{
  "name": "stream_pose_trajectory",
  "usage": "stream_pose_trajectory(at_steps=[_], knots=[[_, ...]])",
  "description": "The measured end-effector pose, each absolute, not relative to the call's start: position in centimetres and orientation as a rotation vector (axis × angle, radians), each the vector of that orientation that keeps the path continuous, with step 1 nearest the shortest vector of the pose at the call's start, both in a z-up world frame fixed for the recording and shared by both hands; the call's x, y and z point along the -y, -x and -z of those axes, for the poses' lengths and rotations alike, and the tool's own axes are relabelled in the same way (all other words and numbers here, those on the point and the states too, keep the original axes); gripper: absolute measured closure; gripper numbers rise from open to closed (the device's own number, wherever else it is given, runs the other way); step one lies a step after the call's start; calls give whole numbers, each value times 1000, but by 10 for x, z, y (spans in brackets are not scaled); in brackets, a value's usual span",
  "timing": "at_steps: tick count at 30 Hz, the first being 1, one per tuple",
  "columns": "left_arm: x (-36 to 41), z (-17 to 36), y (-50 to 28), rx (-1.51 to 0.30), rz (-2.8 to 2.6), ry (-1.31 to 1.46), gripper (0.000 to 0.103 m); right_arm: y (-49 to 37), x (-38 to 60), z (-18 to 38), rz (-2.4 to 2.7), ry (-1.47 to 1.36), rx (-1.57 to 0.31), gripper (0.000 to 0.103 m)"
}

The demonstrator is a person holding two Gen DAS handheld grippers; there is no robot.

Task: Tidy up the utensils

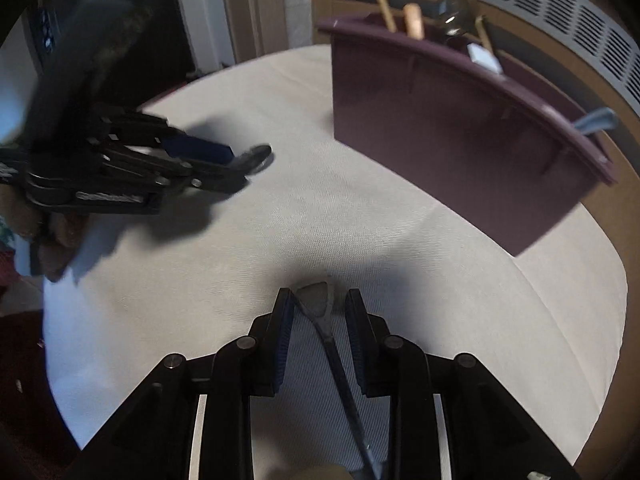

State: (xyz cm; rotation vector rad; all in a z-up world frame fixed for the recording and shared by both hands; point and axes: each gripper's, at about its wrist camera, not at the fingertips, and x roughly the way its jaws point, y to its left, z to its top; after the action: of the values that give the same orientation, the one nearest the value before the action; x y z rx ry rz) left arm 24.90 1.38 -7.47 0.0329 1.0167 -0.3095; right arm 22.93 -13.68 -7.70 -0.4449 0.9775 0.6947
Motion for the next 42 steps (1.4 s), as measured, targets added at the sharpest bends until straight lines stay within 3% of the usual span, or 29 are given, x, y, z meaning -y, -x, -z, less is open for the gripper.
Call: stream_pose_trajectory(at_steps=[4,6,15,22,29,42], knots=[[-4,74,-252,-1027,334,-111,70,-229,136,79,-679,417,-976,72],[-1,74,-254,-1029,332,-142,69,-229,138,78,-638,384,-984,81],[4,73,-273,-1034,295,-143,69,-211,173,53,-514,273,-883,81],[-4,67,-246,-910,303,-31,74,-191,195,14,-430,154,-729,81],[-16,12,-187,-660,330,152,74,-178,213,-10,-383,63,-654,81],[-9,-30,-170,-594,382,164,74,-156,221,-40,-364,33,-572,81]])
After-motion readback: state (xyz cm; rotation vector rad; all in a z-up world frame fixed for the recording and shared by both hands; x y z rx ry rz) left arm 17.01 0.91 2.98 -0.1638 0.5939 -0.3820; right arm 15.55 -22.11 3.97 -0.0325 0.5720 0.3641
